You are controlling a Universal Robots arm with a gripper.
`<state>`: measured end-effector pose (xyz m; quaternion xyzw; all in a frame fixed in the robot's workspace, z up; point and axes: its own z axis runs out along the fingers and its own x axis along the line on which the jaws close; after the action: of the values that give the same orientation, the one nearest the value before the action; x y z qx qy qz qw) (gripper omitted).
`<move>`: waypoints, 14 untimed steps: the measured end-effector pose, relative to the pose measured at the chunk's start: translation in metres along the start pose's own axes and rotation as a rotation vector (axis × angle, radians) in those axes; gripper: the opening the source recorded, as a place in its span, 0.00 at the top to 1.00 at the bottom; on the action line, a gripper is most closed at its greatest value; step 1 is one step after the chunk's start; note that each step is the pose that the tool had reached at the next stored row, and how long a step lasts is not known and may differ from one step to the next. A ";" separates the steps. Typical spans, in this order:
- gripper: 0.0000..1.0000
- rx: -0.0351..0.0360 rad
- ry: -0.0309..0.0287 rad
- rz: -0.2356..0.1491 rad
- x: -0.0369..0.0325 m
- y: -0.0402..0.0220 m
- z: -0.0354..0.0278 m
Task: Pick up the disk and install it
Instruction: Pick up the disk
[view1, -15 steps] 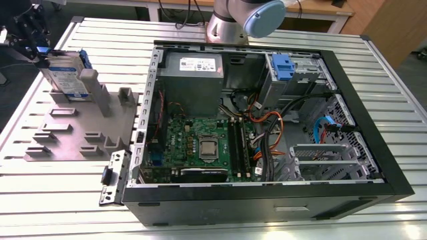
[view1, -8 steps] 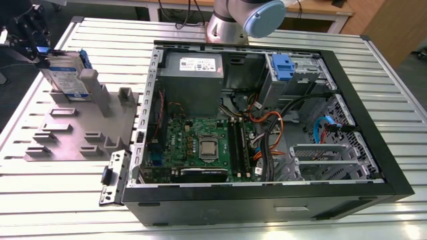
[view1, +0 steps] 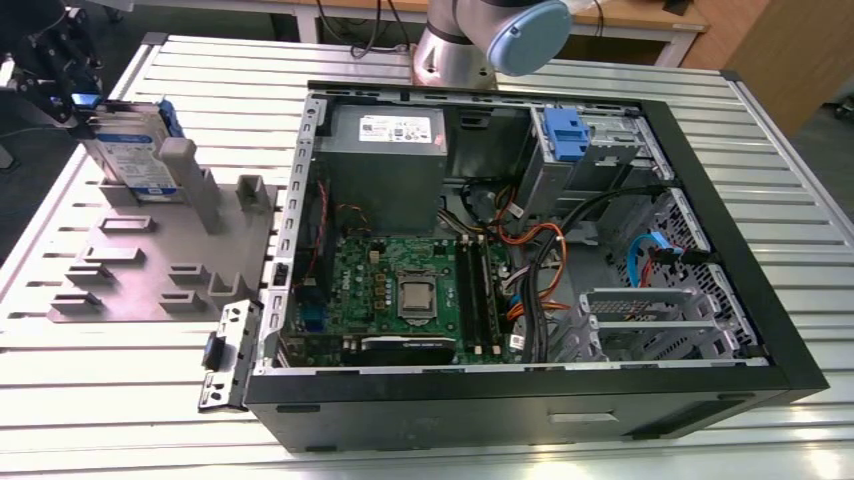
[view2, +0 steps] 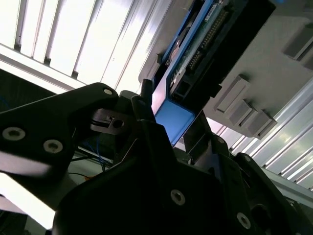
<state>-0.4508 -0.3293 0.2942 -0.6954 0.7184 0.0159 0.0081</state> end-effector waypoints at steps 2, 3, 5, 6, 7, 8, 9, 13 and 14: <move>0.49 0.0003 -0.0001 0.000 0.0000 0.0000 0.0011; 0.49 0.0000 0.0000 0.000 0.0001 0.0000 0.0016; 0.49 -0.0001 0.0003 0.000 0.0001 0.0000 0.0027; 0.49 -0.0003 0.0007 0.000 0.0001 0.0000 0.0027; 0.49 -0.0004 0.0014 0.000 0.0001 0.0000 0.0028; 0.49 -0.0001 0.0026 0.001 0.0001 0.0000 0.0029; 0.50 0.0000 0.0036 0.001 0.0001 0.0000 0.0029; 0.57 0.0001 0.0063 0.001 0.0001 0.0000 0.0032; 0.57 0.0002 0.0070 0.001 0.0001 -0.0001 0.0033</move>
<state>-0.4508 -0.3293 0.2910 -0.6952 0.7187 0.0134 0.0056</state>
